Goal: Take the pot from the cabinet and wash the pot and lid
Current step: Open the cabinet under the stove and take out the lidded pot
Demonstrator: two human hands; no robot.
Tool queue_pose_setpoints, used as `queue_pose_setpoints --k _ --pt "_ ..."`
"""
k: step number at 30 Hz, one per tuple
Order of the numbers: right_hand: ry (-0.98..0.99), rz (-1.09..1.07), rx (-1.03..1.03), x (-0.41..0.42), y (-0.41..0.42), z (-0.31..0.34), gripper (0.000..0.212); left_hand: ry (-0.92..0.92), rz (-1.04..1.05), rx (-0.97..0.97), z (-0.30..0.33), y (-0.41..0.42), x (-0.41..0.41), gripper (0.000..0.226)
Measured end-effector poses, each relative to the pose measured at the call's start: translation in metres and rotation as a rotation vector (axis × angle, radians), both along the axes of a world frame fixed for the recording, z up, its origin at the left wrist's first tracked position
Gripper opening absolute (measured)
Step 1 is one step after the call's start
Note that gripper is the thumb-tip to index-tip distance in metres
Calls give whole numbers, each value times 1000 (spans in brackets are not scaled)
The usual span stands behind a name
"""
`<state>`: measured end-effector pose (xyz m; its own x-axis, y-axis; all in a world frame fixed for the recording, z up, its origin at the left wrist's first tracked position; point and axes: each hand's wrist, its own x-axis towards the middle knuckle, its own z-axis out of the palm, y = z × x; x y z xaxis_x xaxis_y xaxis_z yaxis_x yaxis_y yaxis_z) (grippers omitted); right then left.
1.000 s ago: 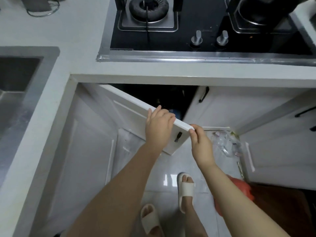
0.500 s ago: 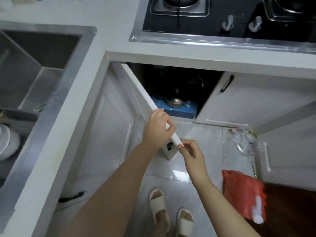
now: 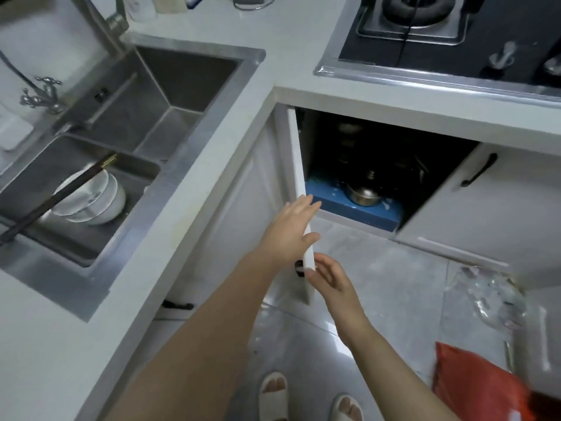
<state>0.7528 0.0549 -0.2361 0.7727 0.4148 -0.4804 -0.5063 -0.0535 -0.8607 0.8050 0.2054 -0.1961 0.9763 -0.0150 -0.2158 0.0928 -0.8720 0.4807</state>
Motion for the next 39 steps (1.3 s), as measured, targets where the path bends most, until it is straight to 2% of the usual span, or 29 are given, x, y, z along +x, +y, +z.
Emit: queue_pose_setpoints --k 2,6,13,16,22,32,36,39 --pt "29 50 13 -2 6 2 51 10 -62 167 2 10 -5 62" --pt "-37 129 -74 -2 20 0 45 -7 -205 481 4 28 -16 58" --pt "-327 315 -333 -1 51 -2 56 -5 -358 711 16 55 -22 58" --pt "-378 407 -458 2 60 -7 67 12 -396 744 20 68 -25 58" --pt "-443 489 -561 0 83 -5 61 28 -413 790 26 88 -29 58" --pt "-449 457 -468 0 118 -8 64 39 -423 812 36 114 -24 55" --pt "-446 424 -403 1 127 -4 48 42 -427 784 39 123 -18 60" --pt "-437 416 -376 2 131 -2 44 42 -414 792 40 126 -16 64"
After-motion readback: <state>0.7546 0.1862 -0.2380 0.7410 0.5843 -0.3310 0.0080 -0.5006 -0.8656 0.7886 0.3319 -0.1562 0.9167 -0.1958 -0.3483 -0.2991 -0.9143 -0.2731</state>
